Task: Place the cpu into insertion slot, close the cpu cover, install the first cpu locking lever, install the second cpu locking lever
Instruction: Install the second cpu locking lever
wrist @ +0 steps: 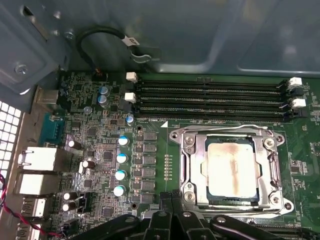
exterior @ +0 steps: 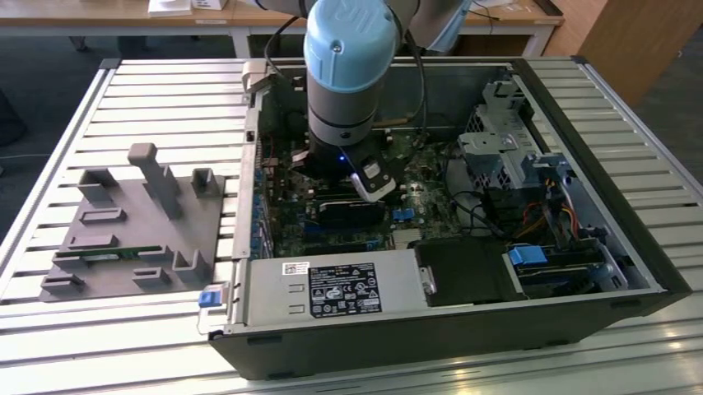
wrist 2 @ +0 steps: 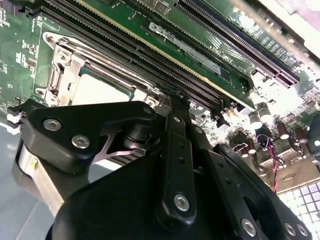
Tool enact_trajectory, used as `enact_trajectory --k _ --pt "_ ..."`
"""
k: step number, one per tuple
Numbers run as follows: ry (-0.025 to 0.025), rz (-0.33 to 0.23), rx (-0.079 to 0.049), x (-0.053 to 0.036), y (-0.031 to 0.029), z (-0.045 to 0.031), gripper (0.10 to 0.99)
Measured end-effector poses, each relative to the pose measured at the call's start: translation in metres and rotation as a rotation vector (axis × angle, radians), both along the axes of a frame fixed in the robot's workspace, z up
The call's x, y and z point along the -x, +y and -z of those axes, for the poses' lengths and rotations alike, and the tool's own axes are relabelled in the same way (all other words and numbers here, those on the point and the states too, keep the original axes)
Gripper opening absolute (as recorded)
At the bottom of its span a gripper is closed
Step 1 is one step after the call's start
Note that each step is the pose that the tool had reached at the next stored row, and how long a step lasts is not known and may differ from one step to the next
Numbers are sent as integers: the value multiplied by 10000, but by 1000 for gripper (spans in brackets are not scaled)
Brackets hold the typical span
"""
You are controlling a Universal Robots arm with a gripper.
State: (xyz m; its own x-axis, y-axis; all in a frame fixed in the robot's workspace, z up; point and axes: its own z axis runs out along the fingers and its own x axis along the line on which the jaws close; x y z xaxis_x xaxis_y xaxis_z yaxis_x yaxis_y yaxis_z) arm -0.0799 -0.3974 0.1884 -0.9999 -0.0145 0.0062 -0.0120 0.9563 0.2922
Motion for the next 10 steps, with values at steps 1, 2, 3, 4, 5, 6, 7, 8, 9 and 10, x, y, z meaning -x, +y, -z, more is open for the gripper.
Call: enact_trajectory --k 1,2,3,4,5,6,7,8,9,10 --pt "-1 0 -3 0 1 0 106" --pt "-5 0 -12 0 1 -5 106" --pt "-6 -1 -25 0 2 -16 106" --pt "-6 0 -31 0 2 -28 106" --pt "-6 0 -41 1 2 -42 106" --pt "-3 1 -45 1 1 -59 106" --pt "-4 1 -56 1 1 -77 106" --pt "-4 0 -67 1 1 -102 106" --pt "-4 0 -73 1 1 -135 106" --pt "-3 0 -75 1 1 -163 106"
